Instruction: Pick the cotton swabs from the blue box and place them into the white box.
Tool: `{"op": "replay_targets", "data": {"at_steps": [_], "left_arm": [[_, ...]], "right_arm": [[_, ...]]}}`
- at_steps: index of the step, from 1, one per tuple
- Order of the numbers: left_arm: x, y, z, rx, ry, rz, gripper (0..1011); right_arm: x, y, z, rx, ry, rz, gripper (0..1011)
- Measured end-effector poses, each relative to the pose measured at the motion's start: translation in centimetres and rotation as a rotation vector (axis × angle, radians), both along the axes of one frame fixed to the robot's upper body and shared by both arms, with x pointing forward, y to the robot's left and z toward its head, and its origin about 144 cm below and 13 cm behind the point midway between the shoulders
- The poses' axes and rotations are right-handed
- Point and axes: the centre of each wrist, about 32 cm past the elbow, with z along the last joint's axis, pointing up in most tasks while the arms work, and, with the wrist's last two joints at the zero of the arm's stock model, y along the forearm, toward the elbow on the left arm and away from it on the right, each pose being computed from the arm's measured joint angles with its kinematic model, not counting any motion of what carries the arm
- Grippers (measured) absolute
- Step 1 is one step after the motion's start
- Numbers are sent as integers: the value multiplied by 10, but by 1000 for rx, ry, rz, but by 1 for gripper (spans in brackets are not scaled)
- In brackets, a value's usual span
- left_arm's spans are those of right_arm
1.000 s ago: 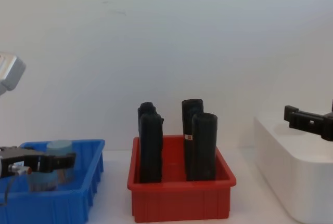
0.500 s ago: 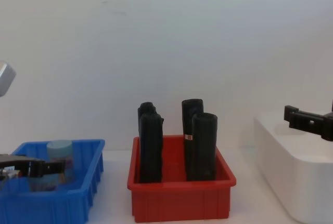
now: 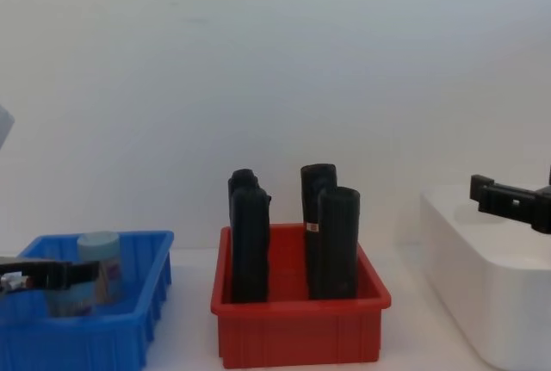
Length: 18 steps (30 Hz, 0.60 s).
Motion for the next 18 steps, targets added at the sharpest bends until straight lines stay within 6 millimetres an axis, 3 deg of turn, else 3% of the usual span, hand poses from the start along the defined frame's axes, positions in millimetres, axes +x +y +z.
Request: {"op": "replay_targets", "data": {"at_steps": [18], "left_arm": [[0,-2,6,-31,-7,-77,647]], "right_arm": [[0,0,0,0,0,0,1001]]}}
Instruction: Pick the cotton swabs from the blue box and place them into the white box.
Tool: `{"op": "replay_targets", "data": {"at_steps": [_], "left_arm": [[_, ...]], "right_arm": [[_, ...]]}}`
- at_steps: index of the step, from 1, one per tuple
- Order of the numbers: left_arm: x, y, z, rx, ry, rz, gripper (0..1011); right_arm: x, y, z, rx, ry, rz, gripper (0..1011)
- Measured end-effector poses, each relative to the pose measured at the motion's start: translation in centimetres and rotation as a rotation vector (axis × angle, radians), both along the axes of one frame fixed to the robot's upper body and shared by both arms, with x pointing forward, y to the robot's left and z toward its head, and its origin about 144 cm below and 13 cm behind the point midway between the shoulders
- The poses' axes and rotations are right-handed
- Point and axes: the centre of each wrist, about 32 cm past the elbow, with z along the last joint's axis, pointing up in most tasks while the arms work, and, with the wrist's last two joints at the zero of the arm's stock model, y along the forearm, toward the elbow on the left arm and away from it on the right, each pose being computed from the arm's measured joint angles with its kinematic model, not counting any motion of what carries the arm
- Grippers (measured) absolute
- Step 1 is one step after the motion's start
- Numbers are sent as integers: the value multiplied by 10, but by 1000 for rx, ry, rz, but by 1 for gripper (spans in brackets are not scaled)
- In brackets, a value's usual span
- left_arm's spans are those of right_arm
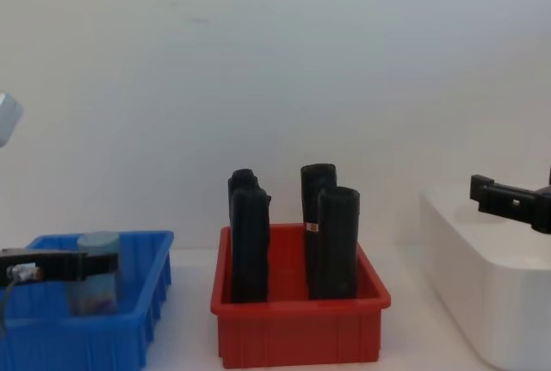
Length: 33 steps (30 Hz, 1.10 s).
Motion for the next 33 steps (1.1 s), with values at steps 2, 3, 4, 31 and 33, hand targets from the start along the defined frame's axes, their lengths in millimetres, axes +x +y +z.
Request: {"op": "replay_targets", "data": {"at_steps": [2,3,4,31,33], "left_arm": [[-1,-1,3,1,-13,-8,647],[-1,-1,5,3,-20,-11,647],[-2,-2,6,4,-24,-13,647],[-12,-15,69,115,-216,-153,647],[-12,-16,73,117,-226,-176,647]], "right_arm": [[0,0,0,0,0,0,1001],[0,0,0,0,0,0,1001],[0,0,0,0,0,0,1002],[0,0,0,0,0,0,1001],[0,0,0,0,0,0,1001]]}}
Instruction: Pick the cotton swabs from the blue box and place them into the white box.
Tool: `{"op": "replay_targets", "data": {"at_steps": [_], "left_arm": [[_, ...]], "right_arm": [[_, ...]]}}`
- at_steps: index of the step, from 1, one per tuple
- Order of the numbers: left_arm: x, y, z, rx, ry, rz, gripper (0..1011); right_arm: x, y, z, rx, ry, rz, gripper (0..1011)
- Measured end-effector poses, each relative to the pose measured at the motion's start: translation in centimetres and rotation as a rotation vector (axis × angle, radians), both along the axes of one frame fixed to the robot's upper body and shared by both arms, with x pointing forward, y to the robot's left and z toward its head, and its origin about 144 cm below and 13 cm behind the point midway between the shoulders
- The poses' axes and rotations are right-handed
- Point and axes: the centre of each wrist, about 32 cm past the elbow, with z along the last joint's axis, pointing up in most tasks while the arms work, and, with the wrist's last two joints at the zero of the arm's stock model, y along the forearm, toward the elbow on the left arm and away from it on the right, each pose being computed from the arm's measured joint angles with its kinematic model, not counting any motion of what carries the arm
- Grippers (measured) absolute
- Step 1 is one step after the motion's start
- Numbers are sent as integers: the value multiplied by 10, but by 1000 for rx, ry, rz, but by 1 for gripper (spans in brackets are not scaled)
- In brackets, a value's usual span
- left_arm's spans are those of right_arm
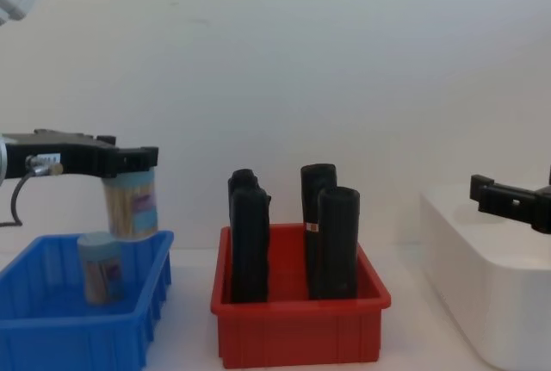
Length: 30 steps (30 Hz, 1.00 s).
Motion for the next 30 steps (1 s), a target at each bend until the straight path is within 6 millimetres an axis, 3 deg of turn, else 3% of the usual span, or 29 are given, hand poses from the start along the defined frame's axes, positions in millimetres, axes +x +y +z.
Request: {"op": "replay_targets", "data": {"at_steps": [30], "left_arm": [[21,-30,52,-10,30,-367,647]], "right_arm": [[0,0,0,0,0,0,1001]]}}
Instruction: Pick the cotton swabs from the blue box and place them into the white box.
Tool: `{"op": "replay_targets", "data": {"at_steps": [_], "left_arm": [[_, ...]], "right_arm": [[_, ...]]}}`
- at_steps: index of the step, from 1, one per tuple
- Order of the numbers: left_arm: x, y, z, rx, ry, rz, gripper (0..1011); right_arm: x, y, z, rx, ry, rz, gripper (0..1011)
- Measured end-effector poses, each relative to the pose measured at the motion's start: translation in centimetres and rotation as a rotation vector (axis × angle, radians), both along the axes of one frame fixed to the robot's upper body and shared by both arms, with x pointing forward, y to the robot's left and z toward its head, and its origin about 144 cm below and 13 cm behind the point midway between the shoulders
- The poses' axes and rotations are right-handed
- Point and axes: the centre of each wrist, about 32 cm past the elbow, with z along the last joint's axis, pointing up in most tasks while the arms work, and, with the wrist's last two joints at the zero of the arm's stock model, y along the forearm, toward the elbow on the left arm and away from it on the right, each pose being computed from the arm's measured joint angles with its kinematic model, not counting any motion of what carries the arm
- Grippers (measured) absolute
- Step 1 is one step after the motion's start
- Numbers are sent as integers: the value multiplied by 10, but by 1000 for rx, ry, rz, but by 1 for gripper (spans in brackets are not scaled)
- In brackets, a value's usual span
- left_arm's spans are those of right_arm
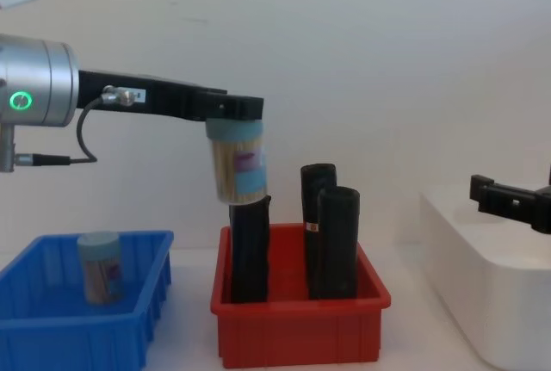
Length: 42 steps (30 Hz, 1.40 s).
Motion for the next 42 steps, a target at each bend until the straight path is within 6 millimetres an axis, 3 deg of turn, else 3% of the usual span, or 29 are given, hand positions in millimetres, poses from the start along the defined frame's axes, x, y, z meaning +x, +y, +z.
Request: {"op": "replay_targets", "data": {"at_steps": [20,42], "left_arm": [[8,-11,15,-1,35,-96,647],[10,-13,18,0,42,-116,647]], "right_arm": [[2,7,4,-43,1,72,1001],[25,52,19,-170,5,359,1001]]}}
